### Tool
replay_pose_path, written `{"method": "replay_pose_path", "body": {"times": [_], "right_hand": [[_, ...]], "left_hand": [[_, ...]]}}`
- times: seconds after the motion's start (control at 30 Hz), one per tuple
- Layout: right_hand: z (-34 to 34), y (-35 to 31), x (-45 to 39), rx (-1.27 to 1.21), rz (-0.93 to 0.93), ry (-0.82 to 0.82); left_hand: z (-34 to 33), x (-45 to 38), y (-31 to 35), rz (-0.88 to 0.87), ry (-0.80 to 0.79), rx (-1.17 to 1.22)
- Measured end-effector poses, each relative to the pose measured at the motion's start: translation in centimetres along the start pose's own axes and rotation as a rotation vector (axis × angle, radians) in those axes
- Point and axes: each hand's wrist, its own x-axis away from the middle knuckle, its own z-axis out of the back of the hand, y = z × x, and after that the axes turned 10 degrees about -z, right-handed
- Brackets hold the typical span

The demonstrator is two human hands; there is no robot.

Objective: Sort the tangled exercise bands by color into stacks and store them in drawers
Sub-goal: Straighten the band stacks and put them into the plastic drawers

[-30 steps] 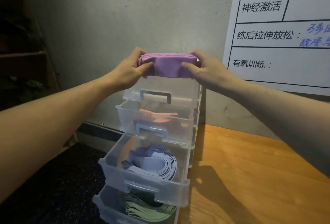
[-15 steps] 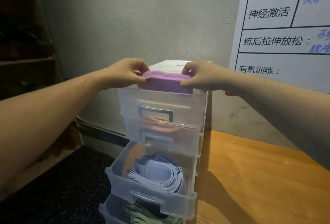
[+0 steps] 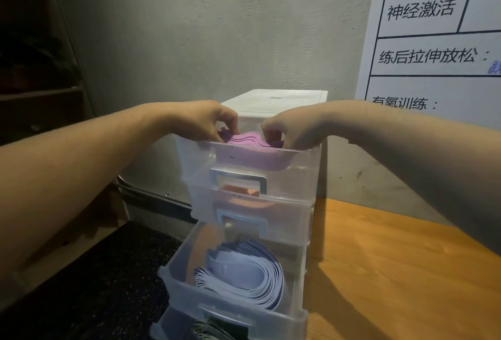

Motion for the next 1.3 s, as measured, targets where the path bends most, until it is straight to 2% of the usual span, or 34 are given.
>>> {"method": "replay_pose_path", "body": {"times": [0.17,0.33,0.5,0.63,0.77,0.9,1.0,1.07,1.13,1.23,1.3], "right_hand": [[-0.1,0.0,-0.4,-0.065,0.011,-0.103],[-0.2,0.6,-0.1,-0.071,0.065,-0.086],[-0.3,0.5,0.6,-0.133,-0.029,-0.049],[-0.1,0.7,1.3,-0.268,-0.002,0.02],[-0.2,1.2,2.8,-0.376,0.098,0.139],[-1.1,2.6,4.4,-0.421,0.188,0.36],[-2.9,3.9,5.2,-0.4,0.259,0.499],[-4.4,4.4,6.2,-0.411,0.243,0.567],[-6.0,4.5,7.0,-0.472,0.182,0.594],[-8.3,4.4,7.2,-0.629,0.05,0.588],[-9.6,4.2,7.2,-0.824,-0.011,0.552]], "left_hand": [[0.1,-0.1,-0.1,0.032,-0.127,0.031],[0.7,0.3,0.7,0.14,-0.147,0.256],[1.1,0.8,1.3,0.174,-0.184,0.03],[0.7,1.7,2.0,0.125,-0.113,0.032],[0.3,3.2,1.5,0.072,0.074,0.065],[-1.1,5.7,0.3,-0.066,0.343,0.08],[-3.5,7.7,-0.7,-0.087,0.588,0.063],[-5.7,8.8,-1.0,-0.06,0.77,0.128],[-8.1,9.3,-1.1,0.045,0.908,0.289],[-10.8,9.4,-1.1,0.226,0.958,0.545],[-11.6,9.1,-1.2,0.25,0.994,0.645]]}}
